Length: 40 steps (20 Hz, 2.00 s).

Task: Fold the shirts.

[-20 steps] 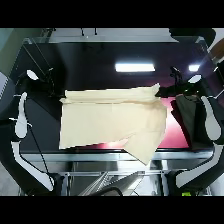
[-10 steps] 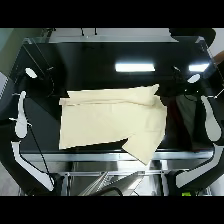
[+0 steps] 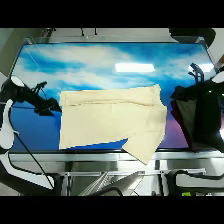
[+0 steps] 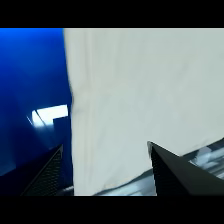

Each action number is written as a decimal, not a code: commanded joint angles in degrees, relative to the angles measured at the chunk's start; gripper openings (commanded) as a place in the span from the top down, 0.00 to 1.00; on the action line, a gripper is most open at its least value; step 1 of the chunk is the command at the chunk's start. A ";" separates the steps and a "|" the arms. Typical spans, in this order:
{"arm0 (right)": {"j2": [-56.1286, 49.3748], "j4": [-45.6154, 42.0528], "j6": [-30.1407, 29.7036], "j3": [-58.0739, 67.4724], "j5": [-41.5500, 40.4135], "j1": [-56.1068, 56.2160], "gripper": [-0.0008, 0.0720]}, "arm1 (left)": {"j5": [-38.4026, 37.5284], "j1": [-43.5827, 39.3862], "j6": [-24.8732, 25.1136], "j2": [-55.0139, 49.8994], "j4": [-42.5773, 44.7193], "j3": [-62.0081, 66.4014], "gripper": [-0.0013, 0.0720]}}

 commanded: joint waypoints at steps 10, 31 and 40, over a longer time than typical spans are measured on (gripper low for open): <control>32.81 0.85 7.08 -38.16 0.09 -12.04 0.58 | 19.06 3.26 1.25 17.55 -1.62 -43.19 0.18; 16.15 18.03 -8.44 -57.83 -10.25 -6.16 0.40 | 15.17 3.28 6.58 17.59 -9.64 -35.74 0.96; 22.38 26.14 -9.49 -44.96 -2.56 -7.96 0.96 | 11.58 10.38 5.49 29.83 -7.26 -35.74 0.96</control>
